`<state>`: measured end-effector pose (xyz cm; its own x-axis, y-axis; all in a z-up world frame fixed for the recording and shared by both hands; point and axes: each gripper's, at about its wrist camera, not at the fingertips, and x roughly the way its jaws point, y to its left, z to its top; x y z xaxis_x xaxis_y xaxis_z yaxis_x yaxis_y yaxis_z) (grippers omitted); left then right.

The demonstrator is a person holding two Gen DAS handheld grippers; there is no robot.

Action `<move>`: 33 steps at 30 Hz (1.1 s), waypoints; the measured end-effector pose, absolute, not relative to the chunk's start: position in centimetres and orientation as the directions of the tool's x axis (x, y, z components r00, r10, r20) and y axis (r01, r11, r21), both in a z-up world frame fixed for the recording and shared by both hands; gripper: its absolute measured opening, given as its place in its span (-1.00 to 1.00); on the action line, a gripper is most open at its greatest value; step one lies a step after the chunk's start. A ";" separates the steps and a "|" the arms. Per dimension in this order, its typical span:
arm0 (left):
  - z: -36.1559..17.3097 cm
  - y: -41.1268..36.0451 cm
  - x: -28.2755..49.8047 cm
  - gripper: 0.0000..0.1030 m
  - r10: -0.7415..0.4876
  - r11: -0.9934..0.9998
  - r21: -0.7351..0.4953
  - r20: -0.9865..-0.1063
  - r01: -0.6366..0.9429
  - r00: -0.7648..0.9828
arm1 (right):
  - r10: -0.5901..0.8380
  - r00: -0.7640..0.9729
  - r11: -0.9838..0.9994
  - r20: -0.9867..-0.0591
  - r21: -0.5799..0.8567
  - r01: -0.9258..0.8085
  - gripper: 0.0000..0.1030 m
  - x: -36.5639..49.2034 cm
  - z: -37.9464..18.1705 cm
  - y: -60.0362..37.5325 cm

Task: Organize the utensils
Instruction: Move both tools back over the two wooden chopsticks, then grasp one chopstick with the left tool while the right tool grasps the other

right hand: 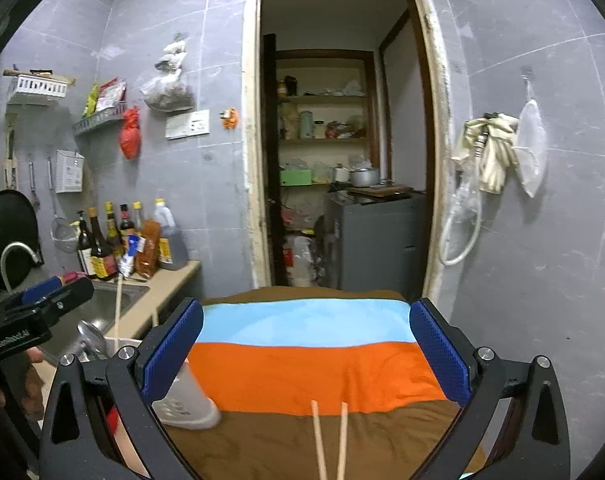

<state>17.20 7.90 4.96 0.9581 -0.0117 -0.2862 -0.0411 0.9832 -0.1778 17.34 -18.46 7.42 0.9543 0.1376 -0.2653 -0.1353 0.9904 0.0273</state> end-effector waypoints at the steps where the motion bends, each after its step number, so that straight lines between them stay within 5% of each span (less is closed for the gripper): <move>1: 4.9 7.2 17.2 0.98 -0.018 0.984 -0.173 -0.284 -0.033 0.959 | 0.128 0.955 0.992 -0.267 0.021 -0.127 0.96 17.2 7.2 -19.1; 21: 0.4 -3.2 19.9 0.98 -0.039 0.994 -0.112 -0.386 -0.005 0.922 | 0.076 0.921 0.997 -0.381 0.000 -0.083 0.96 20.3 1.7 -29.0; 33: -7.2 -5.1 24.7 0.98 -0.082 0.975 -0.214 -0.580 -0.055 0.810 | 0.224 0.794 0.975 -0.565 0.119 -0.190 0.96 26.3 -7.7 -31.5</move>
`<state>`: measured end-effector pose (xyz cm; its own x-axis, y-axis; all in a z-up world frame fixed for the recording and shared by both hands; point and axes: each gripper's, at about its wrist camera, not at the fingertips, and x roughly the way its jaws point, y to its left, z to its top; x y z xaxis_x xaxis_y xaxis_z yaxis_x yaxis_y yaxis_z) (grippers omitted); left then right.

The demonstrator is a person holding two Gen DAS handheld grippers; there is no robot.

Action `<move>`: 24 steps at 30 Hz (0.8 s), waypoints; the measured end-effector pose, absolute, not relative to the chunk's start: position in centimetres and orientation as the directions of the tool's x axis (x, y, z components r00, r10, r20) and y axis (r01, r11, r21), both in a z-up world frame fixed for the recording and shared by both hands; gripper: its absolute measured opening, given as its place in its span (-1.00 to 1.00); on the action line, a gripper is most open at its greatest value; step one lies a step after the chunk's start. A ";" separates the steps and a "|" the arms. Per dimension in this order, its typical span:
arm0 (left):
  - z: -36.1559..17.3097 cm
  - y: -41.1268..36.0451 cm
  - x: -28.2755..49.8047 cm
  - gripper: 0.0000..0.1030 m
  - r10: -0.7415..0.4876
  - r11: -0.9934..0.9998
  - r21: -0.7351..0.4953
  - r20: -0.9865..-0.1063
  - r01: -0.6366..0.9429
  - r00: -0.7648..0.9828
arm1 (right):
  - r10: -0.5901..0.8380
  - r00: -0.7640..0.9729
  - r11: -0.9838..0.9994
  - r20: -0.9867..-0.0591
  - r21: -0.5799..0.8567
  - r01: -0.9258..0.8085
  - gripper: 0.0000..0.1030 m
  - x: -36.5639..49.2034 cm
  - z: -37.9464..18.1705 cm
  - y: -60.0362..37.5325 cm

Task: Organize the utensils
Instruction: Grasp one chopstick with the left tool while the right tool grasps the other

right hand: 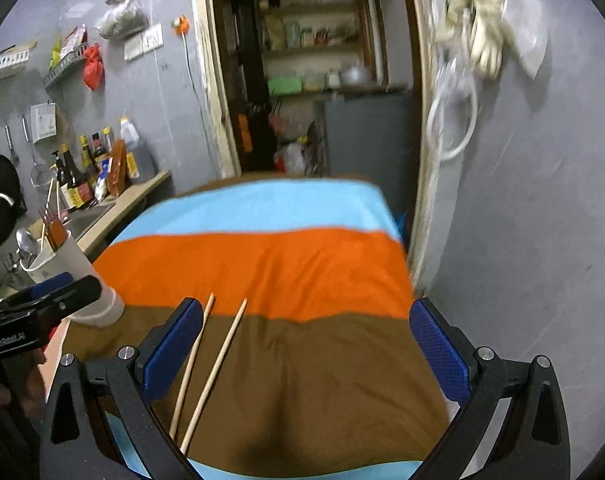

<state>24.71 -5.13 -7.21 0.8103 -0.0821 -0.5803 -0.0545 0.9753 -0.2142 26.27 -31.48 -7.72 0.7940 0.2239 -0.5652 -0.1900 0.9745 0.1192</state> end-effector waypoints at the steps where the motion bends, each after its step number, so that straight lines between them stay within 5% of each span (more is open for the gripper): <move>1: -7.8 -5.1 25.3 0.98 -0.087 0.974 -0.219 -0.595 -0.058 0.799 | 0.240 0.778 0.971 -0.580 0.134 -0.199 0.96 26.8 -8.6 -31.5; 7: -11.0 -4.9 27.7 0.94 -0.109 0.963 -0.256 -0.649 -0.081 0.753 | 0.314 0.714 0.949 -0.626 0.196 -0.246 0.69 28.7 -12.6 -30.5; 9: -11.9 -4.6 28.4 0.79 -0.125 0.958 -0.274 -0.664 -0.084 0.738 | 0.341 0.687 0.940 -0.642 0.211 -0.269 0.45 29.4 -13.9 -29.7; 13: -13.4 -4.0 29.3 0.55 -0.190 0.935 -0.347 -0.670 -0.076 0.717 | 0.387 0.646 0.918 -0.657 0.214 -0.333 0.39 29.9 -15.4 -27.8; 17: -14.2 -4.5 29.9 0.33 -0.217 0.932 -0.357 -0.680 -0.057 0.700 | 0.400 0.595 0.899 -0.697 0.172 -0.404 0.12 30.0 -16.6 -25.2; 24: -14.9 -5.1 30.7 0.28 -0.234 0.933 -0.357 -0.703 -0.049 0.672 | 0.376 0.567 0.892 -0.733 0.119 -0.437 0.11 29.4 -17.6 -23.6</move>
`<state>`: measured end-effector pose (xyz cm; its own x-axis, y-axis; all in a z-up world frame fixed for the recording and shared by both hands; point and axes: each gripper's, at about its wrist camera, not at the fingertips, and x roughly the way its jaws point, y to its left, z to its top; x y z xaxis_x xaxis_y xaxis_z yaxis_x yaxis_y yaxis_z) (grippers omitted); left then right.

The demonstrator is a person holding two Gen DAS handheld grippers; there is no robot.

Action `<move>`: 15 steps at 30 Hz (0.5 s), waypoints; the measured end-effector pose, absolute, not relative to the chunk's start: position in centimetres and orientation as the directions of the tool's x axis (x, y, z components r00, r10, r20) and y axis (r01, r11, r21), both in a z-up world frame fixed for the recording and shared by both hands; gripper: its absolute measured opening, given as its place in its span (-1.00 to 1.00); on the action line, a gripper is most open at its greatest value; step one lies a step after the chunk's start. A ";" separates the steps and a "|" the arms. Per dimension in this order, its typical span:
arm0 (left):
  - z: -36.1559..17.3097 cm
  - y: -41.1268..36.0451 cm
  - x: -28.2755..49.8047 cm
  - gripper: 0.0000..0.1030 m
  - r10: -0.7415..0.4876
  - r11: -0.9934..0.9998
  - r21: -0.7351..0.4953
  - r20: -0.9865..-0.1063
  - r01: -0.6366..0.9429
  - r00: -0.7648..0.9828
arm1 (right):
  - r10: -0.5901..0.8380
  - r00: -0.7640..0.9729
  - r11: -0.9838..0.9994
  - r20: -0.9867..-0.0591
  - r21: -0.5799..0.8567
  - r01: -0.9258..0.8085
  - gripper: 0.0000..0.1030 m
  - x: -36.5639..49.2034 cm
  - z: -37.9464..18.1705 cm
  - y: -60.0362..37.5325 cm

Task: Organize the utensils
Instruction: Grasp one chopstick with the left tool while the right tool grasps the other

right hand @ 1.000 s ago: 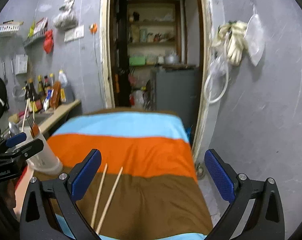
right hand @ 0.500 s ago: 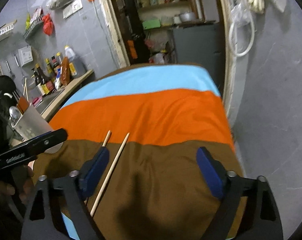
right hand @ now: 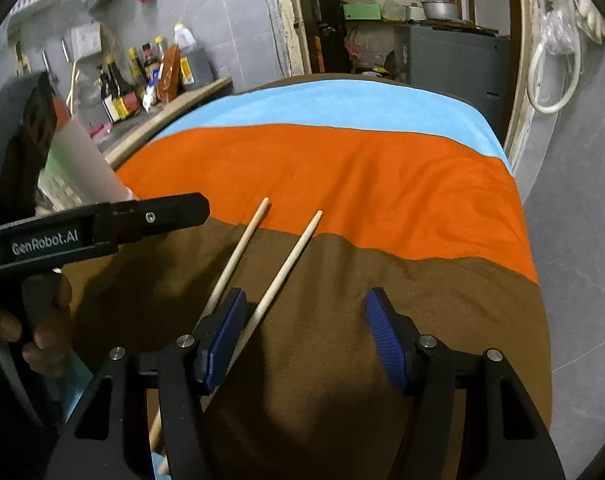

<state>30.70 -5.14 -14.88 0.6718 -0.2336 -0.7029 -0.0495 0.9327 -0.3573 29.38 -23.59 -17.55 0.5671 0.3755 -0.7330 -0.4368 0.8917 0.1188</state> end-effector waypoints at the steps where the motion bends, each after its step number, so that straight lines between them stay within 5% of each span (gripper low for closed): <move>1: -15.0 -5.3 30.8 0.28 -0.235 0.933 -0.357 -0.706 -0.048 0.668 | 0.352 0.572 0.892 -0.741 0.080 -0.445 0.10 29.1 -17.7 -23.1; 15: -15.6 -7.3 33.0 -0.25 -0.344 0.917 -0.396 -0.718 0.050 0.605 | 0.282 0.589 0.905 -0.757 0.008 -0.424 -0.16 29.1 -16.3 -24.8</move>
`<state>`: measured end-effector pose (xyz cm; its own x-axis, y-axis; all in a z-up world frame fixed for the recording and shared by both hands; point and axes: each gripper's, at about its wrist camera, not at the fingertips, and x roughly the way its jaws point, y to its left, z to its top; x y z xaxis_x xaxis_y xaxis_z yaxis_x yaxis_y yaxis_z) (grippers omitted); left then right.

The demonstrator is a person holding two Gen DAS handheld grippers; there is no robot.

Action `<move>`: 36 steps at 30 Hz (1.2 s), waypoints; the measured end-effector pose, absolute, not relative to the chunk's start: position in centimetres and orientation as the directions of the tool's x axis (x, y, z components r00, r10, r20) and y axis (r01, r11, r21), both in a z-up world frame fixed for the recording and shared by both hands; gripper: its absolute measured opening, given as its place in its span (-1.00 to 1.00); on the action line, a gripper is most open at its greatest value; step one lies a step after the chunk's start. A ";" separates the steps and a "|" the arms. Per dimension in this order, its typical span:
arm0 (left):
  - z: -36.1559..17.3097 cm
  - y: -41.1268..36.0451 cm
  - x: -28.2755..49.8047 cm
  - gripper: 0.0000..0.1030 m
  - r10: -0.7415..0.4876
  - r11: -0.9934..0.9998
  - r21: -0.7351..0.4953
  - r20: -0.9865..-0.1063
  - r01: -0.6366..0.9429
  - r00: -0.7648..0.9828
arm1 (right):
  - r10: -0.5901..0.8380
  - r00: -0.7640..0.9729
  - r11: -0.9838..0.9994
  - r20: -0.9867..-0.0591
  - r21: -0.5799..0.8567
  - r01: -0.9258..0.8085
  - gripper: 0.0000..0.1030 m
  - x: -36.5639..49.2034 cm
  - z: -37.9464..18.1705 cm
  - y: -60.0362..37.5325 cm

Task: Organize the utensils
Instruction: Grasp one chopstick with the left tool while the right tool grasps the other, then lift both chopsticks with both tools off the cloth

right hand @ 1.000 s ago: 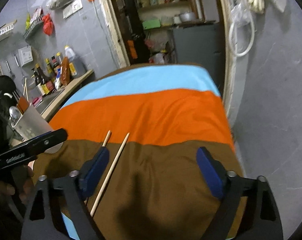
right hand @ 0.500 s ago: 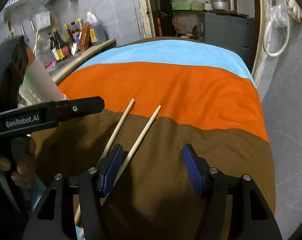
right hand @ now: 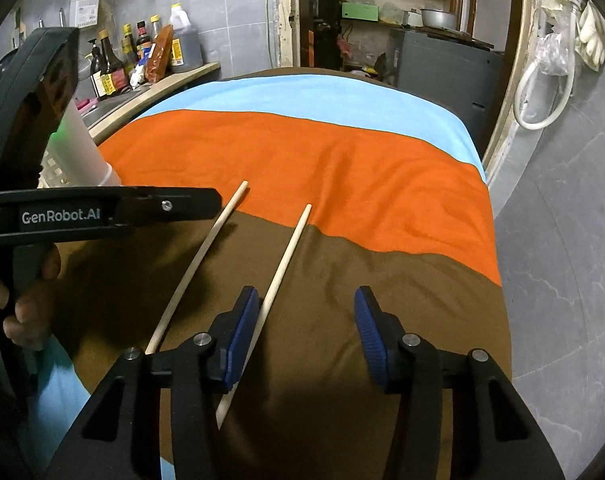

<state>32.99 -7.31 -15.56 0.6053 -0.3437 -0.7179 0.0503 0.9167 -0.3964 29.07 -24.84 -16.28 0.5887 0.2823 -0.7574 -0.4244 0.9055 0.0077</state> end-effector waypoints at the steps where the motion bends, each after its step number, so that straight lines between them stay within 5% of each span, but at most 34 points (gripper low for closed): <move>1: -15.7 -7.5 33.4 -0.28 -0.358 0.913 -0.404 -0.720 0.060 0.594 | 0.283 0.589 0.905 -0.757 0.008 -0.426 -0.18 29.3 -16.3 -24.9; 10: -16.9 -8.3 36.7 -0.67 -0.365 0.909 -0.417 -0.766 0.024 0.529 | 0.287 0.573 0.895 -0.767 0.003 -0.445 -0.32 31.2 -16.8 -24.2; 17: -16.4 -8.6 36.3 -0.83 -0.321 0.933 -0.360 -0.800 0.022 0.508 | 0.318 0.539 0.905 -0.780 0.080 -0.418 -0.88 29.9 -16.0 -25.4; 36: -16.2 -5.8 34.0 -0.88 -0.292 0.939 -0.342 -0.854 -0.042 0.430 | 0.276 0.438 0.868 -0.856 0.026 -0.496 -0.87 35.0 -15.4 -21.8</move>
<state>33.96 -5.77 -16.16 0.4303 -0.2922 -0.8541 -0.0421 0.9386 -0.3424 35.04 -21.78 -15.43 0.4377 0.2758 -0.8558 -0.4957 0.8681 0.0263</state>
